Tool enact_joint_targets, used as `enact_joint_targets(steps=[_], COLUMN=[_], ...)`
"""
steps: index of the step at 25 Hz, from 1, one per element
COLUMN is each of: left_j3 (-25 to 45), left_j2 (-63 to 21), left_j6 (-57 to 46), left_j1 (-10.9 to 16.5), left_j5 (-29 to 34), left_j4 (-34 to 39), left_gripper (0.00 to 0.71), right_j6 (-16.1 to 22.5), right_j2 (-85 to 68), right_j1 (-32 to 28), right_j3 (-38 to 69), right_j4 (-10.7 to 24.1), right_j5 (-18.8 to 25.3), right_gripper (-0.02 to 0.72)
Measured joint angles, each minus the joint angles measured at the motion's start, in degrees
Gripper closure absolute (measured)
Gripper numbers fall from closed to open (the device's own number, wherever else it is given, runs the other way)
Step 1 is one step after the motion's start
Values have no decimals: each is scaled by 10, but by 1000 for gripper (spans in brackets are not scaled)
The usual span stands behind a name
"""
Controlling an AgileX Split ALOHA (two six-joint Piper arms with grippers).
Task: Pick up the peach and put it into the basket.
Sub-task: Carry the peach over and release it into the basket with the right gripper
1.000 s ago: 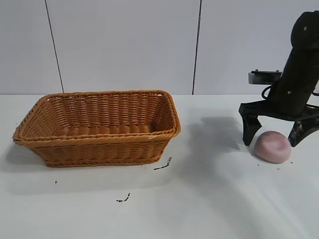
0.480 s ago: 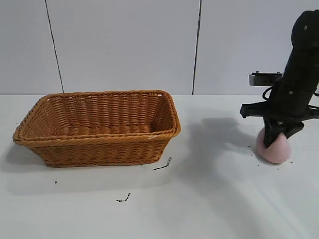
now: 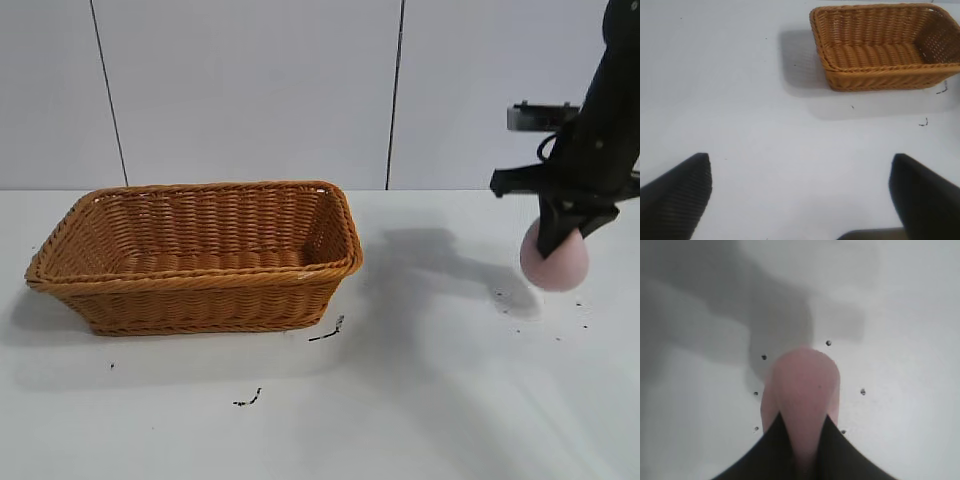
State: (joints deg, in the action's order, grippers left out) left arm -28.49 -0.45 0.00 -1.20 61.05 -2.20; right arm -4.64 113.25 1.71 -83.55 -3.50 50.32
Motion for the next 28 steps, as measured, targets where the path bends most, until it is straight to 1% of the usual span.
enact_joint_targets(steps=[5,7,11,15,22,26,28], left_j3=[0,0,0,0,0,0,0], left_j2=[0,0,0,0,0,0,0], left_j6=[0,0,0,0,0,0,0], left_j1=[0,0,0,0,0,0,0], left_j5=[0,0,0,0,0,0,0], left_j4=[0,0,0,0,0,0,0], left_gripper=[17,17,17,17,17,17,17], right_j6=[0,1,2,2,2,2,2], right_j2=[-30,-30,-30,-15,17,36,51], right_j1=[0,0,14,61,179,244,275], right_j3=[-93,-125,-174,-231,-305,-313,-313], right_j4=[-1,-1,3,2,-2,-24,-27], right_j5=[83,102,113,117,127,116,107], right_gripper=[682,682,682,682,682,682,682])
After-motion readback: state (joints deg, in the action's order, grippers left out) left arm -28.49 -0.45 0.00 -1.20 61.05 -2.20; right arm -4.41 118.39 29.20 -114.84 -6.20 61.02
